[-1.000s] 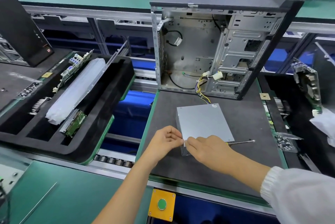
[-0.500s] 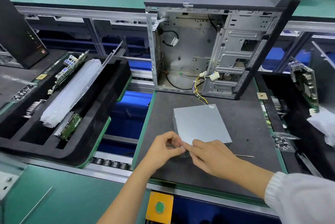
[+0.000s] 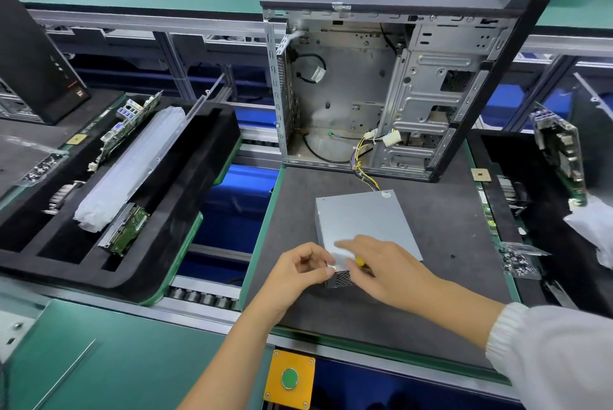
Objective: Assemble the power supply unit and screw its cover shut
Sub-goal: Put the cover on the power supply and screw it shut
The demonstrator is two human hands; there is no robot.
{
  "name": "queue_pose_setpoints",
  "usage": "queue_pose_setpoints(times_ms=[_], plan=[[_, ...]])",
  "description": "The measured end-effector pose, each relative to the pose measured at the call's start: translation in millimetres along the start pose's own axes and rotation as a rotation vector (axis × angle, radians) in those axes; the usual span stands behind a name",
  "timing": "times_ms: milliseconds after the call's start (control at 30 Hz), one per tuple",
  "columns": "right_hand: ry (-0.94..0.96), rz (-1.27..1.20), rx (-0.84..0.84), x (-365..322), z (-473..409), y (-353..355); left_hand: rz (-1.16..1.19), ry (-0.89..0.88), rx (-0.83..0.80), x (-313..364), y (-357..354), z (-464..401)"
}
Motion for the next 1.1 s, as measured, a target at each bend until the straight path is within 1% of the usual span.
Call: queue_pose_setpoints(times_ms=[67,100,200,300,467,733,1100], plan=[[-0.063,-0.196,0.114,1.2,-7.3,21.0,-0.078,-0.052,0.026,4.0,0.7,1.3],[-0.067,-0.284,0.146,-0.9,-11.1,29.7,-0.132,-0.087,0.047,6.0,1.6,2.1],[-0.020,-0.503,0.164,-15.1,-24.4,48.2,-0.214,-0.198,0.104,11.3,2.0,6.3],[0.006,-0.624,0.180,-22.0,-35.4,57.8,-0.204,-0.239,0.143,12.5,1.6,9.2],[-0.015,-0.855,0.247,-18.0,-36.2,63.6,-0.216,-0.280,0.184,13.9,2.4,11.5],[-0.001,-0.877,0.308,-14.6,-20.5,63.4,-0.185,-0.283,0.214,12.6,2.1,14.0],[0.034,-0.833,0.299,-18.2,-18.1,63.9,-0.218,-0.271,0.221,12.8,0.4,13.4]])
Point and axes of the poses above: each hand's wrist, its own z-axis away from the middle knuckle, its own y-axis out of the back of the hand, x = y × z, the point moved 8 cm from there along -z, towards the middle knuckle
